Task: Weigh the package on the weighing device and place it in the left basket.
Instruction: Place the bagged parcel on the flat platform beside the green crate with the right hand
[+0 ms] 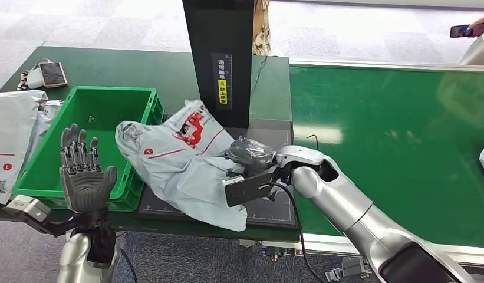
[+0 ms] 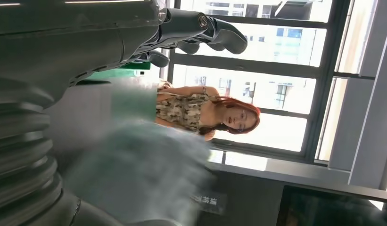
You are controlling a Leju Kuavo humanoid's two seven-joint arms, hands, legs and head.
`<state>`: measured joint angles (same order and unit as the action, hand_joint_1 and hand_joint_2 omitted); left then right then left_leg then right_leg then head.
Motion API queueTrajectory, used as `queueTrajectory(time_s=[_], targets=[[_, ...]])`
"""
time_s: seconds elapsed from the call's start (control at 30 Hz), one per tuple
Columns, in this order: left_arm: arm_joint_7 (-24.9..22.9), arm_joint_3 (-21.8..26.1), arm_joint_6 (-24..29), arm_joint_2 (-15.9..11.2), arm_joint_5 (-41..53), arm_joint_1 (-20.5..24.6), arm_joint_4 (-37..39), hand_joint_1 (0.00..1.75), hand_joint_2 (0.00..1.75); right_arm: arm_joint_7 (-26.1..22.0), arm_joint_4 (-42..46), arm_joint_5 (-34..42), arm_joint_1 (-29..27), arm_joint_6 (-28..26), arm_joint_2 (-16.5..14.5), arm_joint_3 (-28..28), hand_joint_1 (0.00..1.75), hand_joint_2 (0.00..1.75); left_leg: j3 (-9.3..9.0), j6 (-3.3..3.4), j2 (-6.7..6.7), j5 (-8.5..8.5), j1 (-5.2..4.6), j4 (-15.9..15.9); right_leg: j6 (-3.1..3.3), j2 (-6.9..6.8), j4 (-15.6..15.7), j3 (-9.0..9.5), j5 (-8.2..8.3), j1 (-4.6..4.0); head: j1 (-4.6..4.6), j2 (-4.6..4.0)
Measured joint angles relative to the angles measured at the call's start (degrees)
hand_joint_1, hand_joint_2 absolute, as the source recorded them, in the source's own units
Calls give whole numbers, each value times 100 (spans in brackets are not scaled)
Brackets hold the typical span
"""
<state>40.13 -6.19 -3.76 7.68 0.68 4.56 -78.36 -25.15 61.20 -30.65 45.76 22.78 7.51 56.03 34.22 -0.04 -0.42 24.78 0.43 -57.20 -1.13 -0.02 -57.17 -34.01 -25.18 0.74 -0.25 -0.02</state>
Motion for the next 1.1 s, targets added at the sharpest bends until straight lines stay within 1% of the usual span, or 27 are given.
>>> queueTrajectory(time_s=[0.13,0.2,0.3,0.4,0.43,0.47,0.53,0.57,0.6,0.67,0.73,0.8,0.87,1.1], targets=[[0,1,17,-15,0,-1,0,0,175,43,-359,-24,173,17,-70,399,175,175,1,0,1,0,0,0,0,2,0,0,0,2,1,0],[-3,0,23,-21,1,1,2,0,175,182,-507,-100,277,142,-96,559,175,175,1,0,1,0,0,0,0,2,0,-1,0,3,1,0],[-60,-2,81,-26,1,15,9,0,175,664,-818,-243,440,431,-168,856,175,175,1,1,1,0,0,-1,0,2,2,0,0,3,2,0],[-126,-5,178,-29,0,36,28,0,175,1111,-1192,-308,591,430,-217,1182,175,175,0,1,0,0,0,-1,0,1,2,0,0,3,2,0],[-133,-9,203,-31,-1,40,36,0,175,1209,-1287,-320,636,353,-219,1268,155,175,-1,1,1,0,0,-2,0,1,3,1,1,3,0,0],[-137,-12,221,-32,-1,42,43,0,175,1293,-1357,-330,675,246,-220,1331,115,175,-3,1,1,0,0,-2,0,1,3,2,1,3,0,0],[-138,-19,248,-37,-2,40,47,0,175,1471,-1458,-365,723,-78,-217,1398,28,175,-5,1,1,0,0,-2,-1,1,3,4,1,2,1,0],[-137,-20,260,-41,-1,31,47,0,175,1568,-1489,-404,730,-323,-212,1406,3,175,-5,1,1,-1,0,-2,-1,1,3,5,1,2,2,0],[-131,-20,269,-47,2,15,46,0,175,1660,-1510,-456,729,-609,-206,1396,0,175,-6,1,1,-1,0,-2,-1,2,3,5,1,3,1,0],[-106,-21,281,-57,11,-41,46,0,175,1762,-1530,-550,702,-1223,-175,1317,0,175,-6,1,2,-1,0,-3,-1,2,3,4,1,3,1,0],[-73,-21,283,-62,17,-105,45,0,175,1720,-1515,-567,628,-1751,-133,1149,0,175,-6,1,3,0,0,-4,-1,3,3,4,1,3,1,0],[-46,-21,280,-66,19,-138,44,0,175,1628,-1462,-524,530,-2079,-109,954,0,175,-5,1,3,0,0,-5,-1,3,3,3,1,3,1,0],[-31,-23,278,-66,20,-145,44,0,175,1581,-1410,-490,459,-2179,-98,813,0,175,-4,1,3,1,0,-5,0,3,3,2,1,2,1,0],[-24,-34,278,-69,20,-155,44,0,175,1566,-1305,-482,317,-2190,-63,528,0,175,-4,0,4,1,0,-4,0,5,3,1,0,1,1,0]])
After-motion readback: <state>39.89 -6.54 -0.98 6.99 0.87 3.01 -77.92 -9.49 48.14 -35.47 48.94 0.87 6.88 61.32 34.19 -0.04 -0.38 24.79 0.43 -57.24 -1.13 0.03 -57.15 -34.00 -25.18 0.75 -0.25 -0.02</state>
